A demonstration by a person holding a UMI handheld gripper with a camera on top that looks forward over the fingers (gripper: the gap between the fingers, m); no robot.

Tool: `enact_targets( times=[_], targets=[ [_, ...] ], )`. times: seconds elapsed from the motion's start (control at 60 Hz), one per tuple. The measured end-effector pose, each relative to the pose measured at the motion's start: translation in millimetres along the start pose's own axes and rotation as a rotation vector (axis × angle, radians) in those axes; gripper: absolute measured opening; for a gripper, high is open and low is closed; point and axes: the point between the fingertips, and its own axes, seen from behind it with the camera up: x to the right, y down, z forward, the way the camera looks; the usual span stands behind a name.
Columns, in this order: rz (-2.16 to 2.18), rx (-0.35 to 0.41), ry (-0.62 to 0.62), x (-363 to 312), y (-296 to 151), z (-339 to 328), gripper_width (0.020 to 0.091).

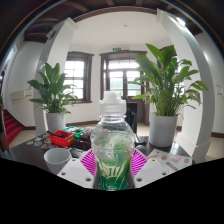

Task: Pour water

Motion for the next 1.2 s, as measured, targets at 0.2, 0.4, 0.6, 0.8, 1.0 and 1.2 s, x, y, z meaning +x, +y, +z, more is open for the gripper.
enact_targets(
  times=[0.2, 0.4, 0.6, 0.8, 1.0, 1.2],
  targets=[
    [-0.041, -0.060, 0.018, 4.2, 13.7, -4.2, 0.0670],
    [0.041, -0.111, 0.058, 2.6, 20.4, -60.0, 0.0824],
    [0.038, -0.151, 0.148, -2.0, 13.7, -152.2, 0.0834],
    [0.063, -0.176, 0.220, -7.6, -3.9, -217.2, 0.0833],
    [0.046, -0.103, 0.246, -11.8, -40.3, -251.7, 0.0831],
    [0.067, -0.083, 0.206, -27.2, -49.0, -260.2, 0.0836]
  ],
)
